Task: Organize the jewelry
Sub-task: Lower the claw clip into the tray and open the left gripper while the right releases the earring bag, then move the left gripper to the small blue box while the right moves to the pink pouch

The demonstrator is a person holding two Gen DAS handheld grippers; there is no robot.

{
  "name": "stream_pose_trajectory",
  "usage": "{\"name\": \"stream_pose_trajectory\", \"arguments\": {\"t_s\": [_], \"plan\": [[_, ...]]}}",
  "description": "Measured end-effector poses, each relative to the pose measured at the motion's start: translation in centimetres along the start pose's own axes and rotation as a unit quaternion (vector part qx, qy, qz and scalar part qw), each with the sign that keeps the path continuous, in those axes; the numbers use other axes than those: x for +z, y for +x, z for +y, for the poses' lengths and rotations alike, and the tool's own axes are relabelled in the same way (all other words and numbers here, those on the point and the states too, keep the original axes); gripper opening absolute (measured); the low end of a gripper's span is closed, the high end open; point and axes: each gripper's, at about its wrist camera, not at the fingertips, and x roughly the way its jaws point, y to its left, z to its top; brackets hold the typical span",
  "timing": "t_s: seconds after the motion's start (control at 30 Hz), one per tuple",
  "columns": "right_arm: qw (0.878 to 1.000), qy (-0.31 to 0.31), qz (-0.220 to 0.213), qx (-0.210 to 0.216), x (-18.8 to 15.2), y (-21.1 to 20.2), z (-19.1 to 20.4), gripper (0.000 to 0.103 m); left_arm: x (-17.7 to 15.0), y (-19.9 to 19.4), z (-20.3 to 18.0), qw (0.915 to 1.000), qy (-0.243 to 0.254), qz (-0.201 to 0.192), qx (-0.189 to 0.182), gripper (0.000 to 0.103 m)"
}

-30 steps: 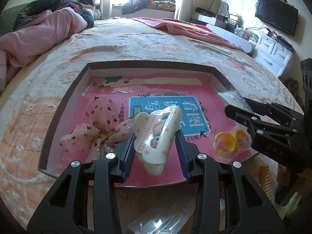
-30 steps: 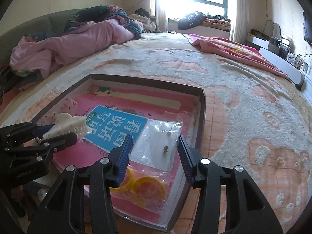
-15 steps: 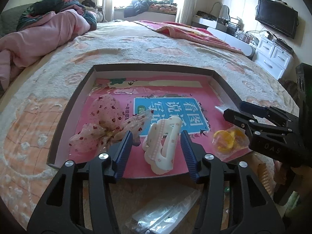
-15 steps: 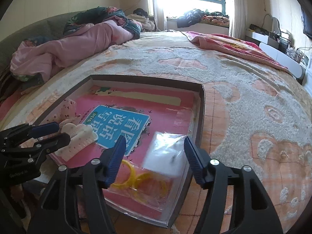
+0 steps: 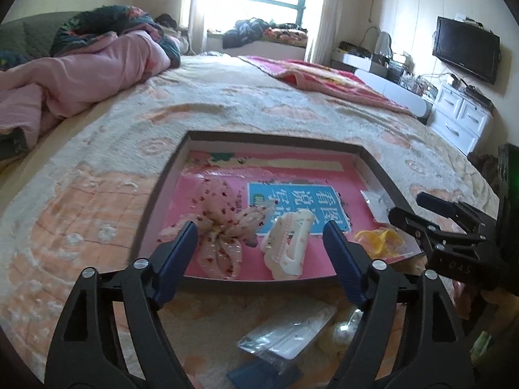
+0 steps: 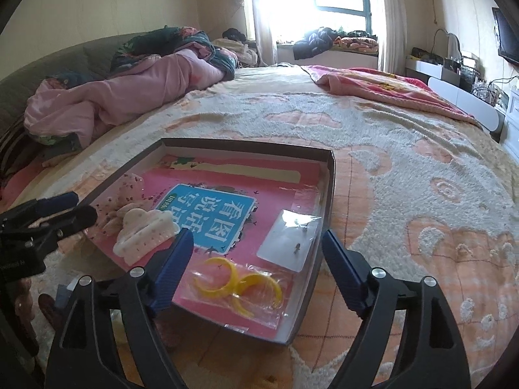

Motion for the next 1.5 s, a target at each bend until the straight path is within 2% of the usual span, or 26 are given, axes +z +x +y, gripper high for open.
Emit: {"name": "stream_pose_trajectory", "arguments": {"t_s": [0.27, 0.4, 0.83, 1.5], "plan": [[1.000, -0.002, -0.017, 0.000, -0.4, -1.9, 0.5, 0.084, 0.1, -2.0, 0.5, 0.9996, -0.010, -0.023, 0.008, 0.088], [1.000, 0.000, -0.026, 0.001, -0.4, -2.9, 0.6, 0.085, 0.1, -3.0, 0.7, 0.9993, -0.013, -0.034, 0.010, 0.090], [0.999, -0.007, -0.048, 0.008, -1.0, -5.8, 2.0, 0.085, -1.3, -6.0, 1.3, 0.9985, -0.008, -0.050, 0.023, 0.091], [0.996, -0.055, -0.053, 0.036, -3.6, -8.8, 6.3, 0.085, -3.8, -8.0, 1.6, 0.9983, 0.010, -0.042, 0.038, 0.091]]}}
